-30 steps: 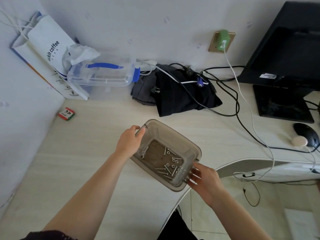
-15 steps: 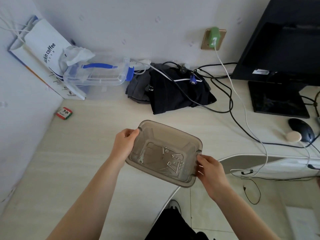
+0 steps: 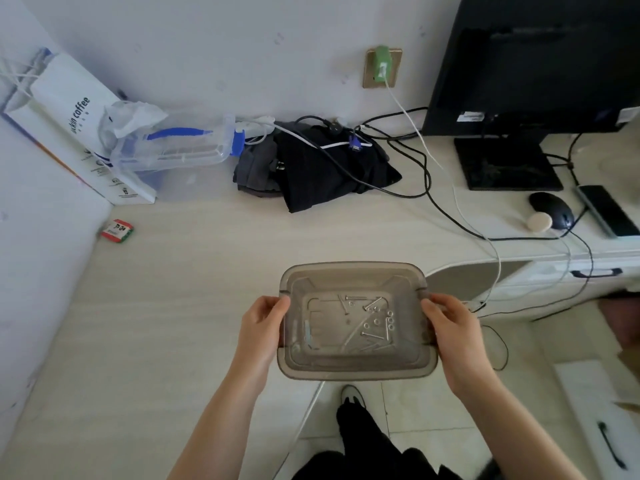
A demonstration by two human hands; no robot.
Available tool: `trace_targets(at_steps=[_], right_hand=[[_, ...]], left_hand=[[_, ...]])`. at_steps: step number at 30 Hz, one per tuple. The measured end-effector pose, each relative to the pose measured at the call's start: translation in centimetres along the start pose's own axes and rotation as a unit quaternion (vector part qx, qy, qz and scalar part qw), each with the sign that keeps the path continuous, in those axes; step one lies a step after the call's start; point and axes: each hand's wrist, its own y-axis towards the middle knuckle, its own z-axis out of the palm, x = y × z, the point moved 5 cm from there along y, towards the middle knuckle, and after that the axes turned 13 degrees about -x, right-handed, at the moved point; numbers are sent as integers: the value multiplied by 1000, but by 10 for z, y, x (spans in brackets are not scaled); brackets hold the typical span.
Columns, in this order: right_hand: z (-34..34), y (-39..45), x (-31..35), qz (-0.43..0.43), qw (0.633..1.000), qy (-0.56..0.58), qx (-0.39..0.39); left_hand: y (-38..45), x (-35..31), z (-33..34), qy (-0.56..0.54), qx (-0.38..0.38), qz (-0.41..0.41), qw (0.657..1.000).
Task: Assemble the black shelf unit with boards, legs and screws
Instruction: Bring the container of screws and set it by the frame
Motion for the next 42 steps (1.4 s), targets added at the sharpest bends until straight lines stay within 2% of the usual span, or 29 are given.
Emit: trace_targets(at_steps=[8, 18, 23, 28, 36, 42], right_hand=[[-69, -71, -49, -8, 993, 35, -114], [-180, -168, -117, 42, 965, 109, -234], [-250, -213, -152, 57, 946, 120, -295], [-337, -264, -187, 66, 922, 158, -347], [-484, -338, -260, 89, 874, 199, -435], [-568, -374, -302, 112, 824, 225, -508]], left_hand=[[-59, 27, -19, 35, 96, 83, 991], [-147, 68, -6, 67, 186, 120, 973], [-207, 96, 21, 108, 235, 148, 955], [-290, 128, 66, 156, 309, 184, 920], [-439, 205, 129, 199, 381, 189, 883], [-525, 254, 174, 231, 434, 185, 851]])
